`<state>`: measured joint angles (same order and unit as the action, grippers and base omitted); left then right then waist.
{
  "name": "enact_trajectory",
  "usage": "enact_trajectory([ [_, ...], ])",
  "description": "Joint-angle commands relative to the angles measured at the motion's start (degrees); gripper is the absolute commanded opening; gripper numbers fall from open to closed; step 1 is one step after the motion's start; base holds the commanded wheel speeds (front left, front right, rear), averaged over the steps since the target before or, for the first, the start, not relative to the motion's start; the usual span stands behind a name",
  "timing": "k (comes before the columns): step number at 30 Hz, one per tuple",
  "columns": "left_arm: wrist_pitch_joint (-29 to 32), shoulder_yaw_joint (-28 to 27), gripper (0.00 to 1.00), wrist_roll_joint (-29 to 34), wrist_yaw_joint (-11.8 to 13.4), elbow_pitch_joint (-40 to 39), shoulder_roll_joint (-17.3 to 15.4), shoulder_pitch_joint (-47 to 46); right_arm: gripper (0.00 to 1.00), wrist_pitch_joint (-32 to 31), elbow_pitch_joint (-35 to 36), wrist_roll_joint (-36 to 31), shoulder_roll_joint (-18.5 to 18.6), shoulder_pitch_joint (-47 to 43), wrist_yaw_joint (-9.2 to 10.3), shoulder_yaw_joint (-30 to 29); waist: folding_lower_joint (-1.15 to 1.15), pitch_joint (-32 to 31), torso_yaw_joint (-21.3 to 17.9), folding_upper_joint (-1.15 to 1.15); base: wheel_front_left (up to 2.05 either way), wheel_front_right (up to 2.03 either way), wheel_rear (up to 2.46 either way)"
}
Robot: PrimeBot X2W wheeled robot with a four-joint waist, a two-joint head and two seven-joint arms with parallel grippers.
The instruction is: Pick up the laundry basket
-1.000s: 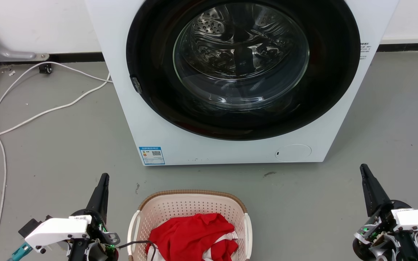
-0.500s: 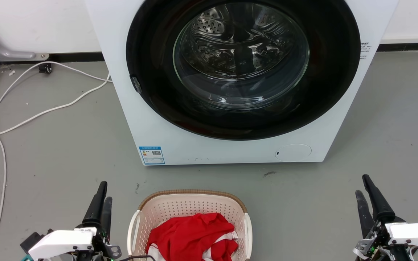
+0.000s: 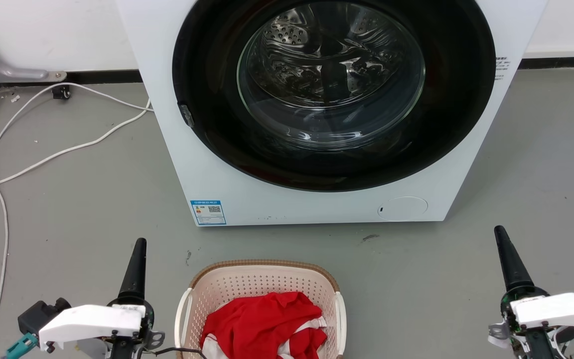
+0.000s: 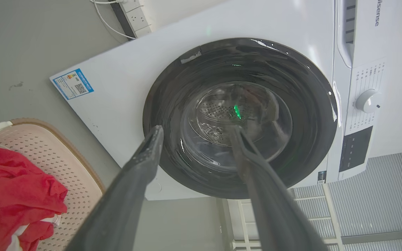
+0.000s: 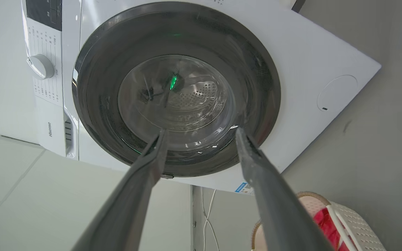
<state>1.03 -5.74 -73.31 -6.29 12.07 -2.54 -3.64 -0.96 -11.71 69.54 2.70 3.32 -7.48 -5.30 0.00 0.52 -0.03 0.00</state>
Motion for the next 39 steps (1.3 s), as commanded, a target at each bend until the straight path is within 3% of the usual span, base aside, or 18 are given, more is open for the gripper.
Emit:
enact_trajectory([
  [1,-0.6,0.3,1.0,2.1,0.3,-1.5,-0.2,-1.0,1.0,0.5,1.5,-2.8,0.2,0.5,-0.01,0.3,0.0,0.0,0.0,0.0,0.0,0.0,0.0],
  [11,-2.9,1.9,1.0,12.6,1.8,-3.0,-0.3,-0.5,1.0,2.8,2.6,-16.6,0.2,-0.5,-0.01,1.7,0.0,0.1,0.0,0.0,0.0,0.0,0.0],
  [39,-8.1,3.0,1.0,33.9,2.2,-6.3,-0.3,1.1,1.0,8.1,6.3,-38.9,0.2,-2.3,-0.02,3.4,0.0,0.4,0.0,0.0,0.0,0.0,0.0],
])
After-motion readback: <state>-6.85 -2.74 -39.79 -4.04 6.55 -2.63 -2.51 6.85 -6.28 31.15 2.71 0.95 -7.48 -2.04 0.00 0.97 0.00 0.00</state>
